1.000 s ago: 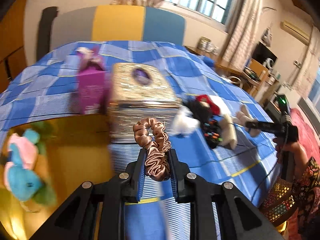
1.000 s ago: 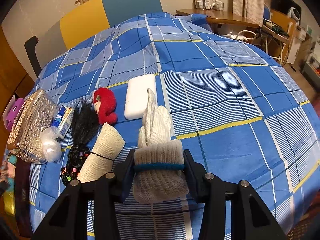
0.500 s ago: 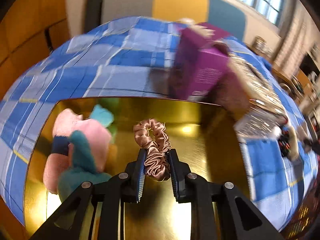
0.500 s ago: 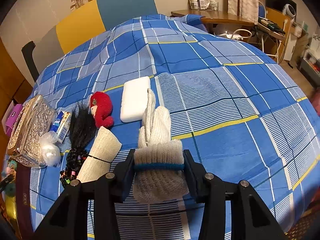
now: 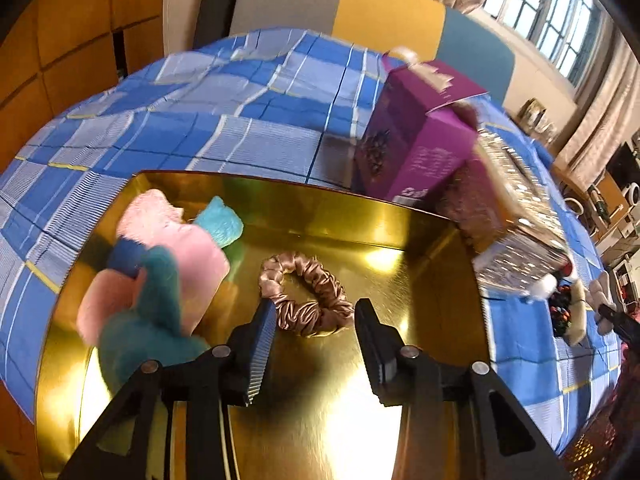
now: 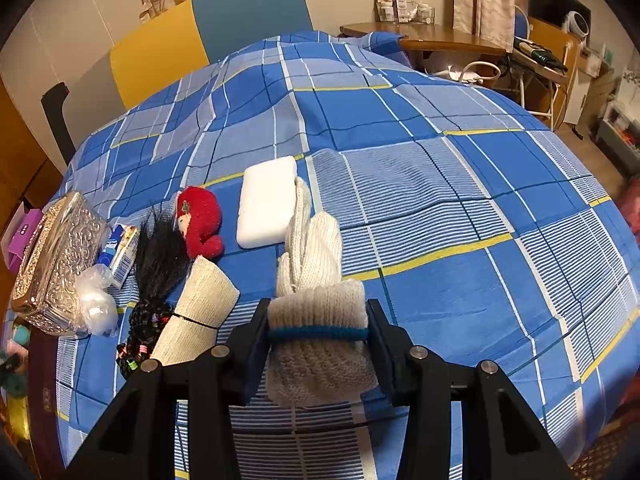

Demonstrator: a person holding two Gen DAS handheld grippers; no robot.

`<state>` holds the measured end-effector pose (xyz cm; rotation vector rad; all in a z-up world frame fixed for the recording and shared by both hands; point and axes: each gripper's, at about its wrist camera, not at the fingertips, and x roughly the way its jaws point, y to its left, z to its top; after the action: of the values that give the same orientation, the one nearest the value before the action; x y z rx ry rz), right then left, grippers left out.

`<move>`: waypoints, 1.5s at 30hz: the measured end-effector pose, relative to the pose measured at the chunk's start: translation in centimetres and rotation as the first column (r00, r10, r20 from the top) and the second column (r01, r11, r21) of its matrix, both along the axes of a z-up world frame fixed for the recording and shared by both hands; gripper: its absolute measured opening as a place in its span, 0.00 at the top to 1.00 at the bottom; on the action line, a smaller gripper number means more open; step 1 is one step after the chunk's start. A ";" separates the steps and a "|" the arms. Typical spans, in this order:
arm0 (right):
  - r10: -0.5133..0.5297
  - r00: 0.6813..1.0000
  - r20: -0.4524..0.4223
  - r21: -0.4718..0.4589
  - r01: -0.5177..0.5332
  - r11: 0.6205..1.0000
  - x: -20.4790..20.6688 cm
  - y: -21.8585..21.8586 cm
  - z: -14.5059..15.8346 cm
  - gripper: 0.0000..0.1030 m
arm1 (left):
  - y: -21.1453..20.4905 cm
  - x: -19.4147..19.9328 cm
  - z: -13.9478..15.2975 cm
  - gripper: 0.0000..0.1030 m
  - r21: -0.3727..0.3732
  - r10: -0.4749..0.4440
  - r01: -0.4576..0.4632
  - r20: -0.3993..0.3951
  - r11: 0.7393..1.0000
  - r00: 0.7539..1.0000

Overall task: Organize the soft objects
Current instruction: 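Carry the scrunchie into the gold tray and open the left gripper, then carry the white knit glove into the gold tray and open the right gripper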

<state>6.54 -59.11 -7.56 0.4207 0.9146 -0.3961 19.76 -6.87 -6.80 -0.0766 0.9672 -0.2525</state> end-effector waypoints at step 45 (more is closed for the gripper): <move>0.579 0.794 0.184 0.033 -0.594 0.804 7.1 36.8 5.8 0.55 | 4.9 -9.2 0.8 0.60 -0.106 -0.070 0.076 0.061 0.991 0.996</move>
<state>13.67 -22.30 -1.74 0.2242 0.8523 0.2554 10.56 -1.99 -5.96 -0.1328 0.9001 -0.3729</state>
